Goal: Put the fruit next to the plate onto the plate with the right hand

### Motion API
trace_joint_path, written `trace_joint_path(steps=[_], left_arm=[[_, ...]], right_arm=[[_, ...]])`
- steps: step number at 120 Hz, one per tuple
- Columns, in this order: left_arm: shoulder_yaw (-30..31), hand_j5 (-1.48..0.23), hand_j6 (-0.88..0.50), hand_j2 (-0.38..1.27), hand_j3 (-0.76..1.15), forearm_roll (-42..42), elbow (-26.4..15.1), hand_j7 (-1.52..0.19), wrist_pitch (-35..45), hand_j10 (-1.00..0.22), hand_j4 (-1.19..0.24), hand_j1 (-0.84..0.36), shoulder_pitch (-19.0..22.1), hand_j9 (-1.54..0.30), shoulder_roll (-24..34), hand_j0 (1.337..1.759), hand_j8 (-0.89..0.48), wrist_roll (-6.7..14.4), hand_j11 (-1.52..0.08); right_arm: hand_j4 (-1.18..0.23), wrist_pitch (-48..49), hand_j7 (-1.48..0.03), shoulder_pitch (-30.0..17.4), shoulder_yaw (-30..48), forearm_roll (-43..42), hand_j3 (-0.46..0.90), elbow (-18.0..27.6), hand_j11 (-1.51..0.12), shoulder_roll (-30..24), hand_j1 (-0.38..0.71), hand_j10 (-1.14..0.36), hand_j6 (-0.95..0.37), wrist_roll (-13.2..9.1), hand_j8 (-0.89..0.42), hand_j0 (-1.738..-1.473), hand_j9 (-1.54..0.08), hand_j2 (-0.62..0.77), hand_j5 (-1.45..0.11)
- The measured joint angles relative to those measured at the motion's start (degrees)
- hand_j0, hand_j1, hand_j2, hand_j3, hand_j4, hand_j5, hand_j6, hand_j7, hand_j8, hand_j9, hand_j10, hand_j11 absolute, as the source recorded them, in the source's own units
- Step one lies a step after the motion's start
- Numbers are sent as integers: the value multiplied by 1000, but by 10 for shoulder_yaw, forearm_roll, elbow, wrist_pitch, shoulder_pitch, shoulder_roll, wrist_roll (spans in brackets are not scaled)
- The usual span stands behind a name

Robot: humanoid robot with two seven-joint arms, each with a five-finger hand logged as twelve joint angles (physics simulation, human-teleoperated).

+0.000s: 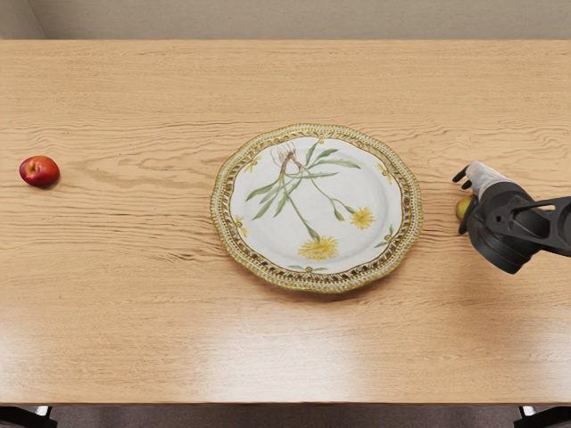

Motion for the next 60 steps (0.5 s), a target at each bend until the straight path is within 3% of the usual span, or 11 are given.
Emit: trace_joint_path(steps=[44,55,60], left_arm=[[0,-11,-8,2,0,0,0,-11,0,-8,-8,339,0,-11,0,1658,-8,0,-11],[0,-11,-8,2,0,0,0,-11,0,-8,-8,339,0,-11,0,1658,-8,0,-11],[0,-11,-8,2,0,0,0,-11,0,-8,-8,339,0,-11,0,1658,-8,0,-11]], right_arm=[[-349,0,-453,-2,0,0,0,5,-453,-12,68,-349,-350,0,-350,-1658,-453,-68,-453],[-478,0,-622,-4,3,1,0,5,-623,-14,206,-479,-480,0,-467,-1658,-624,-51,-623],[-553,0,-717,-8,8,0,-1,5,-718,-16,250,-553,-446,0,-408,-1655,-718,0,-717]])
